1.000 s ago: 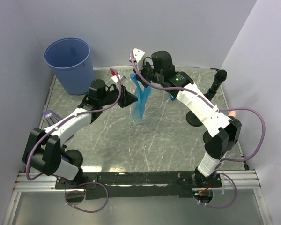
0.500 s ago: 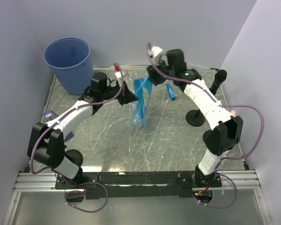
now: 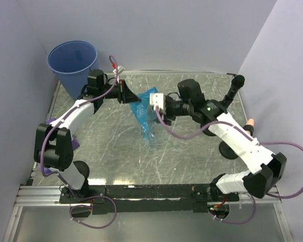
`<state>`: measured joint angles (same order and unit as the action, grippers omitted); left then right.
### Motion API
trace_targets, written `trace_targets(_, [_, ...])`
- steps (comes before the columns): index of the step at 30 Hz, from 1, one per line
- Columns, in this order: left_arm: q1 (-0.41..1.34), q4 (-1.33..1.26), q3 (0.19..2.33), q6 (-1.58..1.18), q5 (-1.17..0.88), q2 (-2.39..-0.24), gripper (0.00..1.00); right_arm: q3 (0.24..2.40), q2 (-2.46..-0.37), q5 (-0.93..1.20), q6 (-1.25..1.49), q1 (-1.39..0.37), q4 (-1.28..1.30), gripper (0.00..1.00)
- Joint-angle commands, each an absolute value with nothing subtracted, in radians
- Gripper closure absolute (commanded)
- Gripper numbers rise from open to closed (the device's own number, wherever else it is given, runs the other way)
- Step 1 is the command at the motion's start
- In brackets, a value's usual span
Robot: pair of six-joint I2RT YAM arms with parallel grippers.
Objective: Put the trash bags into the trash bin
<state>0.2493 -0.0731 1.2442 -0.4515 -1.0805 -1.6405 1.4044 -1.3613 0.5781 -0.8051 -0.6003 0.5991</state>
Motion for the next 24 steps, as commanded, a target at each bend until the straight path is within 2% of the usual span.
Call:
trace_targets(1, [0.219, -0.283, 1.281, -0.731, -1.221, -1.67, 0.99, 1.318, -1.327, 0.646, -1.069, -0.624, 0.597, 0.31])
trace_targets(6, [0.183, -0.44, 1.269, -0.949, -1.2, -1.689, 0.99, 1.279, -1.345, 0.64, -1.112, -0.624, 0.592, 0.3])
trace_targets(13, [0.138, -0.542, 1.255, -1.118, -1.123, -1.692, 1.0, 1.25, -1.393, 0.608, -0.708, -0.624, 0.471, 0.25])
trace_targets(19, [0.13, -0.551, 1.247, -1.146, -1.112, -1.689, 0.99, 1.302, -1.474, 0.603, -0.464, -0.624, 0.345, 0.2])
trace_targets(24, [0.121, -0.549, 1.236, -1.155, -1.103, -1.68, 0.99, 1.39, -1.587, 0.679, -0.333, -0.626, 0.315, 0.19])
